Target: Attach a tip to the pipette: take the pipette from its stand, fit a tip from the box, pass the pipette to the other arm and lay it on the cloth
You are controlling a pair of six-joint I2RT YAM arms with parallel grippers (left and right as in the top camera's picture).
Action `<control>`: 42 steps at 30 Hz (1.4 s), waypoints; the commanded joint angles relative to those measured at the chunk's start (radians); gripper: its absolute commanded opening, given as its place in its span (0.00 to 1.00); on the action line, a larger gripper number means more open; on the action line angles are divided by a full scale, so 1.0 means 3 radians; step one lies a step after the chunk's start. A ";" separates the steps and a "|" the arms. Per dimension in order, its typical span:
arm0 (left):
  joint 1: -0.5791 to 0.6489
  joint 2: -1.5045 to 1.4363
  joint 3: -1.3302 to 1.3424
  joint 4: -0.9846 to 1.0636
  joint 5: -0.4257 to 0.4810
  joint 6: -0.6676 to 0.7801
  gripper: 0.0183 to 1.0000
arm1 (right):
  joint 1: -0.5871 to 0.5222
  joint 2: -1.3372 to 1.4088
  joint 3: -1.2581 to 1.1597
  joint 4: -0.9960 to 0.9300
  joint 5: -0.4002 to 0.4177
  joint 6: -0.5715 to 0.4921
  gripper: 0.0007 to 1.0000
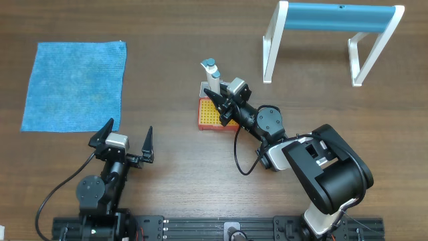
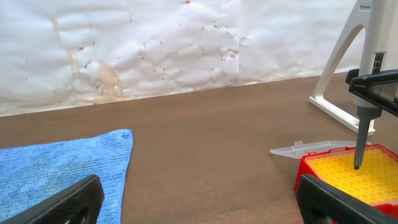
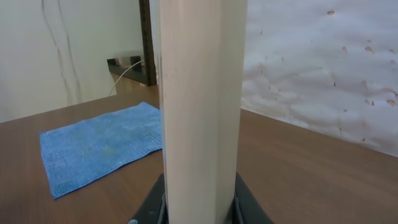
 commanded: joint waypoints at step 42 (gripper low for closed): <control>-0.0010 -0.0025 -0.0020 0.0006 0.0024 0.0018 1.00 | -0.0019 0.0376 -0.0191 0.0041 0.0027 -0.0426 0.08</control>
